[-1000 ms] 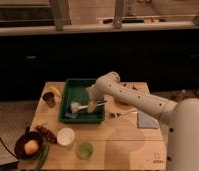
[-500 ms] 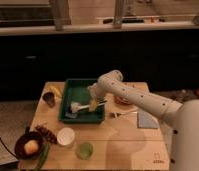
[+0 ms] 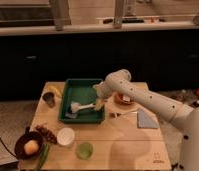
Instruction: Place brush in tray
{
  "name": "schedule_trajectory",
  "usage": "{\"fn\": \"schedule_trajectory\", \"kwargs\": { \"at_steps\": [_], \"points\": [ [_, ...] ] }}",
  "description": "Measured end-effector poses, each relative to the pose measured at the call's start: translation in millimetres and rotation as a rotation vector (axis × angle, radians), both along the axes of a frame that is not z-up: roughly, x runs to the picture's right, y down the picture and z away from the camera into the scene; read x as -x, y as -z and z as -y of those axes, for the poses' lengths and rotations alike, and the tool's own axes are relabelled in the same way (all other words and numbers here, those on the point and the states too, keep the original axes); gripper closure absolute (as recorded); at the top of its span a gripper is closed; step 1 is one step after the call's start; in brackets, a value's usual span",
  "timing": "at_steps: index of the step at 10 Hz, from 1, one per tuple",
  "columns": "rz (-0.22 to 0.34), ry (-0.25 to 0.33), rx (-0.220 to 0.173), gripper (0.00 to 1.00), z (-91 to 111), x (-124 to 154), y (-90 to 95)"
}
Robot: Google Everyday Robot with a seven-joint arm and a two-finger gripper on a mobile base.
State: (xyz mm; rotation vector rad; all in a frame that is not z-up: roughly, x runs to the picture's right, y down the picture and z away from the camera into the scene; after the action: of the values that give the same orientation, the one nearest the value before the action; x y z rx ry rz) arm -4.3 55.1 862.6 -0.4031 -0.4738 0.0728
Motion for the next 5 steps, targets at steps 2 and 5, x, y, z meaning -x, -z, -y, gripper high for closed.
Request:
{"fn": "schedule_trajectory", "kwargs": {
  "at_steps": [2, 5],
  "points": [
    [-0.012, -0.016, -0.001, 0.20, 4.4, -13.3, 5.7],
    [-0.018, -0.023, -0.001, 0.20, 8.4, -24.9, 10.4]
  ]
}}
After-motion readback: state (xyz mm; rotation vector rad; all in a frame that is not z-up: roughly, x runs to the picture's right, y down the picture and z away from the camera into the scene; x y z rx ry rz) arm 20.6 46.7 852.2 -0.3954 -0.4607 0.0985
